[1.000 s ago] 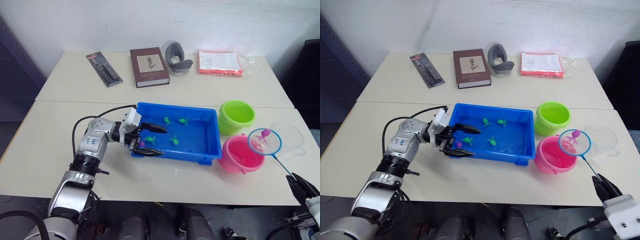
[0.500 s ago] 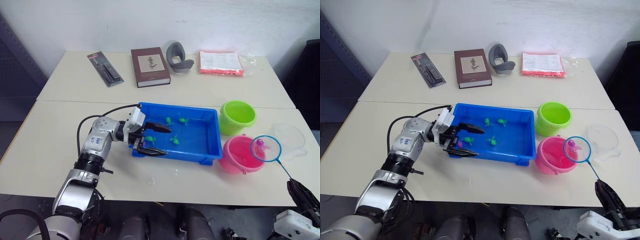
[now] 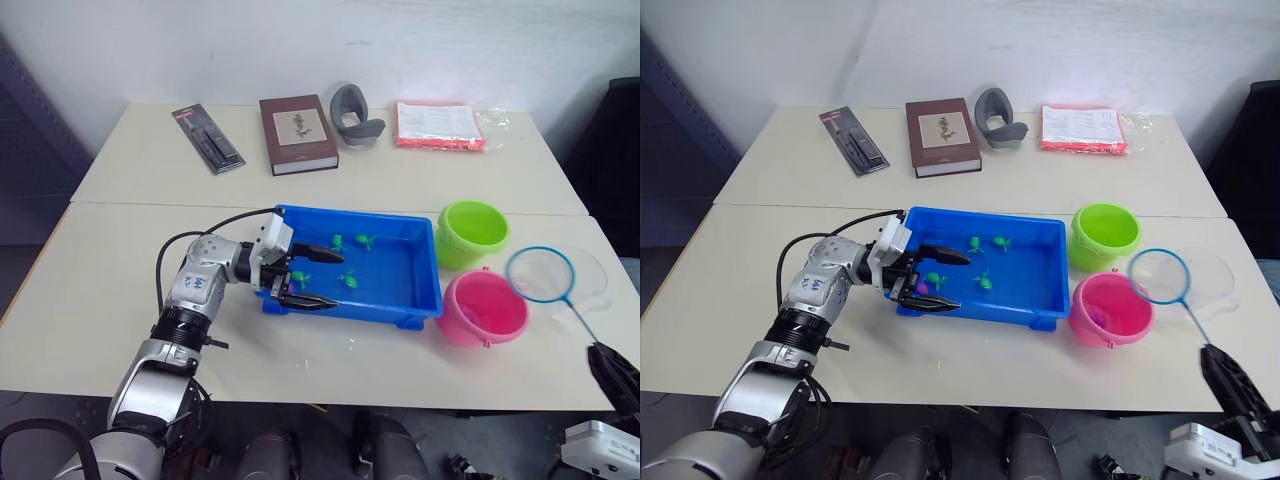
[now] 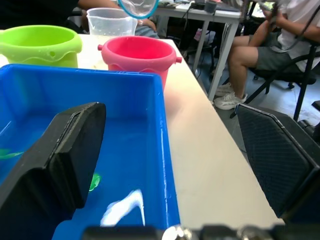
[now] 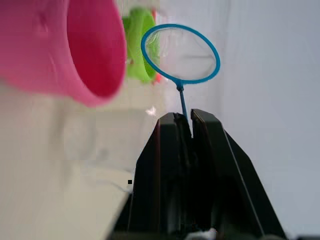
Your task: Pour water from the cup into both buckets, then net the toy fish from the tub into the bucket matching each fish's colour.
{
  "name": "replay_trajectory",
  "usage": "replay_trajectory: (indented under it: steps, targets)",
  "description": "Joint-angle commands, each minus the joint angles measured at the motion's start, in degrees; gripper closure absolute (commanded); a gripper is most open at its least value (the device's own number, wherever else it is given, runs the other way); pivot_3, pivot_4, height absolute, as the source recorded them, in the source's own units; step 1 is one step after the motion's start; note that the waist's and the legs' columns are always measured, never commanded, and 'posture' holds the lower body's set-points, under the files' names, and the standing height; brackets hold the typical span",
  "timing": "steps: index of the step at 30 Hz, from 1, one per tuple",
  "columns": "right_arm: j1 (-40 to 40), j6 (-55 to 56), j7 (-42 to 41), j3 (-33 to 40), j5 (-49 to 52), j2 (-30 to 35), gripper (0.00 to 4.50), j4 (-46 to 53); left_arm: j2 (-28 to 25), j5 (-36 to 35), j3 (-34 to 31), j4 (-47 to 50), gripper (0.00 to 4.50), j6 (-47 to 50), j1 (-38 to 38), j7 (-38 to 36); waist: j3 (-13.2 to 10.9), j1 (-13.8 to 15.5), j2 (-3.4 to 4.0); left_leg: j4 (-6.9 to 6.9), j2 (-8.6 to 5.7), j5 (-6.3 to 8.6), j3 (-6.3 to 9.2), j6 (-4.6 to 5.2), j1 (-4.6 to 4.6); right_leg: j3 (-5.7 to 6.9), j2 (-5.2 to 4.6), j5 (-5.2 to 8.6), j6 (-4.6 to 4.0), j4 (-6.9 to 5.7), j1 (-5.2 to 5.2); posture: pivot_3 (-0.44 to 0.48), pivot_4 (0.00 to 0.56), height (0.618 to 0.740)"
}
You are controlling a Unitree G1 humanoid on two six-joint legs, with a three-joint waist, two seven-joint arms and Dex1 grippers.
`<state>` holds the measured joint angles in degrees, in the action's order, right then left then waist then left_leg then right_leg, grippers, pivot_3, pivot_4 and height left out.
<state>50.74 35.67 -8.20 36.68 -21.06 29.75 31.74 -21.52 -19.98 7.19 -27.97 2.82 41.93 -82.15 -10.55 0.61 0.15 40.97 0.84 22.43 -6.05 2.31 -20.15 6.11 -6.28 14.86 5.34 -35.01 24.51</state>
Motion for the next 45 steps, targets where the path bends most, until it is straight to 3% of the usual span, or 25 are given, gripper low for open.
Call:
replay_trajectory:
  steps: [1,6,12,15,22,33,39,45]
  targets:
    - [-0.9,-13.0,-12.0,-9.4,26.7,6.9,4.5,10.2,-3.7,-0.3,-4.2,-2.4,0.03,-1.8,-0.1,0.8,0.0,-0.7,-0.01,0.02,0.02,0.0,0.03,0.0,0.0,0.01,0.0,0.0,0.0,0.0,0.0,0.0,0.15,0.74]
    - [-13.3,-34.8,-19.4,-14.8,38.1,17.6,4.5,15.3,-9.1,-0.3,-7.7,-3.1,0.03,-2.6,-1.8,1.2,0.0,-0.6,-0.06,0.1,0.06,0.03,0.08,0.07,-0.01,0.11,-0.1,0.01,-0.03,-0.1,0.01,0.0,0.15,0.74]
    - [-41.7,-54.6,-24.9,-28.5,42.6,25.2,4.5,10.0,-16.1,-1.0,-11.7,1.6,0.03,-1.7,-7.8,2.2,0.0,-0.5,-0.11,0.2,0.02,0.08,0.26,0.15,-0.13,0.37,-0.23,0.0,-0.03,-0.15,0.01,0.0,0.15,0.74]
    - [-54.6,-58.6,-30.2,-37.7,40.5,25.1,4.5,5.1,-19.0,-1.1,-12.9,5.5,0.03,-1.2,-12.1,2.5,0.0,-0.7,-0.12,0.2,-0.01,0.08,0.28,0.15,-0.19,0.44,-0.28,-0.01,-0.03,-0.13,0.01,0.0,0.15,0.74]
    - [-74.4,-58.5,-36.1,-52.2,31.9,18.2,4.5,-6.7,-20.8,-1.5,-14.3,12.3,0.03,0.6,-17.7,5.1,0.0,-0.5,-0.13,0.23,-0.1,0.08,0.4,0.16,-0.37,0.83,-0.33,-0.03,0.01,-0.1,0.02,0.0,0.15,0.74]
    - [-82.6,-56.1,-38.1,-59.7,19.8,10.9,4.5,-17.3,-20.7,-1.2,-13.9,15.3,0.03,2.3,-19.0,7.8,0.0,-0.7,-0.12,0.22,-0.08,0.06,0.43,0.14,-0.42,1.33,-0.31,-0.03,0.02,-0.09,0.03,0.0,0.15,0.74]
    - [-84.2,-48.3,-37.2,-60.8,9.3,14.3,4.5,-21.4,-20.5,-1.1,-13.6,14.8,0.03,2.4,-18.4,8.0,0.0,-0.8,-0.1,0.22,-0.07,0.05,0.4,0.09,-0.42,1.32,-0.29,-0.03,0.02,-0.09,0.04,0.0,0.15,0.74]
    - [-84.0,-44.4,-38.6,-57.8,9.3,14.6,4.5,-21.6,-20.3,-1.1,-13.2,14.1,0.03,2.3,-17.8,8.1,0.0,-0.9,-0.1,0.21,-0.05,0.03,0.4,0.06,-0.42,1.33,-0.27,-0.03,0.02,-0.08,0.04,0.0,0.15,0.74]
